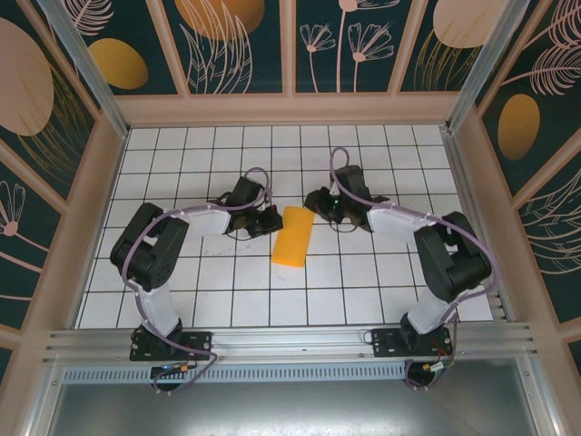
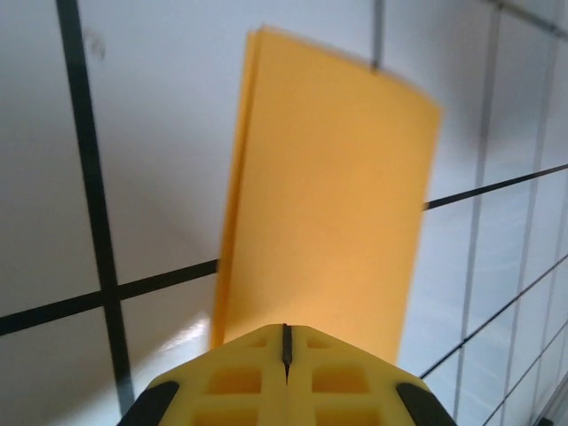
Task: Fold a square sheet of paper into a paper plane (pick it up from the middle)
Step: Fold the square sheet of paper in half at the center of the table.
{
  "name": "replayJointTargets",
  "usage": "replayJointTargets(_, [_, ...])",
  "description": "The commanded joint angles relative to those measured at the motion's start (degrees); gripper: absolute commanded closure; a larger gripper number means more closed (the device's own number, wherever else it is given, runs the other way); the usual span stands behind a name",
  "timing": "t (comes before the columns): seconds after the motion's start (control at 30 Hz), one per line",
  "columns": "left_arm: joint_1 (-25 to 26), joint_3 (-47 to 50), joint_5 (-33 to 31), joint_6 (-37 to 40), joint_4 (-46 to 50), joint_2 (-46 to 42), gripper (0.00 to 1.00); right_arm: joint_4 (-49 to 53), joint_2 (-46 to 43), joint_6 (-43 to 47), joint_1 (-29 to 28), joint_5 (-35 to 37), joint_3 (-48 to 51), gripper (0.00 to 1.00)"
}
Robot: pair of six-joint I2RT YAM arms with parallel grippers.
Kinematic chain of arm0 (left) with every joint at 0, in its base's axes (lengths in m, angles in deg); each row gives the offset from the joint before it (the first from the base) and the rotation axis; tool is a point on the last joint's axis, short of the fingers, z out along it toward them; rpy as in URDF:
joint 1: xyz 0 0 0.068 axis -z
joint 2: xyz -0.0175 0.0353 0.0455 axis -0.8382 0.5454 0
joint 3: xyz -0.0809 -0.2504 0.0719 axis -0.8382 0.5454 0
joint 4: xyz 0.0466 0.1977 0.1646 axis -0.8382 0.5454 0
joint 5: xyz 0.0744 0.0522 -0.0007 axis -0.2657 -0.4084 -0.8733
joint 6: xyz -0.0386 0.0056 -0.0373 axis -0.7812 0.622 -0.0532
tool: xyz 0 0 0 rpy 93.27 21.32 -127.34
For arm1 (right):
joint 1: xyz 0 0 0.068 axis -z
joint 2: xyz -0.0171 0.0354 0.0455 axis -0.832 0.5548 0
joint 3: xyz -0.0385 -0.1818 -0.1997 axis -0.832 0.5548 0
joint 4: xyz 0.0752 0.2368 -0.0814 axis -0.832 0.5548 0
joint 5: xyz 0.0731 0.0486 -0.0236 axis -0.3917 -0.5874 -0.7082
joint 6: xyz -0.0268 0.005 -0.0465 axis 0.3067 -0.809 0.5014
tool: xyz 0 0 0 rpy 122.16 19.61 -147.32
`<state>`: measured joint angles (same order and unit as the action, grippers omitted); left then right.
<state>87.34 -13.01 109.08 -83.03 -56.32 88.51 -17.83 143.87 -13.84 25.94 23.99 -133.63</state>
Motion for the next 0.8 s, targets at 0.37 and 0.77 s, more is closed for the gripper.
replayJointTargets(0.37, [0.0, 5.5, -15.3, -2.8, 1.8, -12.7, 0.82, -3.0, -0.2, -8.4, -11.7, 5.7, 10.9, 0.81])
replayJointTargets(0.77, [-0.1, 5.9, -0.3, -1.6, -0.5, -7.6, 0.46, -1.6, -1.9, -7.9, -11.2, 7.5, 13.9, 0.78])
